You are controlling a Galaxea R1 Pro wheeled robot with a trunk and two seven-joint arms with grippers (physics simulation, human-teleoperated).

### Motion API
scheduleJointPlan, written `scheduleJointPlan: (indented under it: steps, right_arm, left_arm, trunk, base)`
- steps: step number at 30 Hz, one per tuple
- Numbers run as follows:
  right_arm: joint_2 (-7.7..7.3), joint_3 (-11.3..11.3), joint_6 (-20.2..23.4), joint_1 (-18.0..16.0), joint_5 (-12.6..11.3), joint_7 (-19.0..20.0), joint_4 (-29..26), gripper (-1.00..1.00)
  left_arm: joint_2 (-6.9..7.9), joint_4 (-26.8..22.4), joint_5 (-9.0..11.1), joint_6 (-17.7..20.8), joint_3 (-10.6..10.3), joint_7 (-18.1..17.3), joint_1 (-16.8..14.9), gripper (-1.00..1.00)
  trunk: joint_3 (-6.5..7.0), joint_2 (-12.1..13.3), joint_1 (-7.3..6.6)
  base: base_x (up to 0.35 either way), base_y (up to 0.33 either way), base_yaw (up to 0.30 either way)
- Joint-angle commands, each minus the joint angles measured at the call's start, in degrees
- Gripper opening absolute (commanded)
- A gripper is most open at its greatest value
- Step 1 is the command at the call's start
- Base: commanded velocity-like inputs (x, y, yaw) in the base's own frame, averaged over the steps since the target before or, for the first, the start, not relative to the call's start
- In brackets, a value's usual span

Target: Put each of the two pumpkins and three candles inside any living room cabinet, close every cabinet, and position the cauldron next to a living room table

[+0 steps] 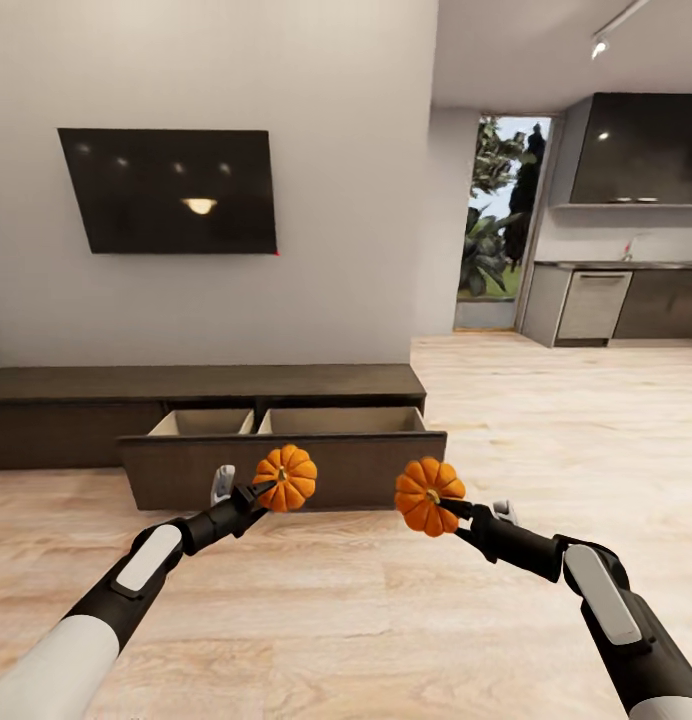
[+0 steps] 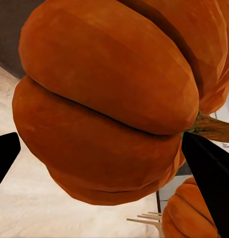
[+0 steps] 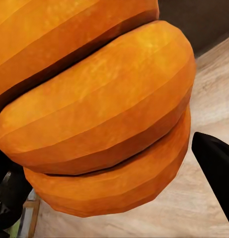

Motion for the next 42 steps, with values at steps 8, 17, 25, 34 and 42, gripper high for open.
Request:
scheduleJointPlan:
  steps: [8,17,25,34,42]
  right_arm:
    - [0.01,-0.1,0.3,0.0,0.2,0.3,0.0,-1.00]
    - [0.01,-0.1,0.3,0.0,0.1,0.3,0.0,-1.00]
    - [0.01,-0.1,0.3,0.0,0.1,0.3,0.0,-1.00]
    - [0.01,-0.1,0.3,0.0,0.2,0.3,0.0,-1.00]
    - [0.01,-0.1,0.3,0.0,0.3,0.3,0.0,-1.00]
  left_arm:
    - [0.09,0.0,0.2,0.1,-0.2,-0.4,0.0,-1.00]
    - [0.06,0.0,0.2,0.1,-0.2,-0.4,0.0,-1.00]
    - [0.06,0.0,0.2,0.1,-0.2,-0.2,0.0,-1.00]
    - [0.06,0.0,0.2,0.1,-0.2,-0.2,0.0,-1.00]
    - [0.06,0.0,0.2,0.1,-0.2,-0.2,0.0,-1.00]
  trunk:
    - [1.72,0.1,-0.22]
    - [3.72,0.2,-0.45]
    - [5.49,0.3,-0.66]
    - [7.48,0.4,-0.89]
    - [9.25,0.5,-1.10]
  base:
    - [0.000,0.000,0.020]
    - [0.000,0.000,0.001]
    - [0.000,0.000,0.000]
    - [0.000,0.000,0.000]
    - [0.000,0.000,0.000]
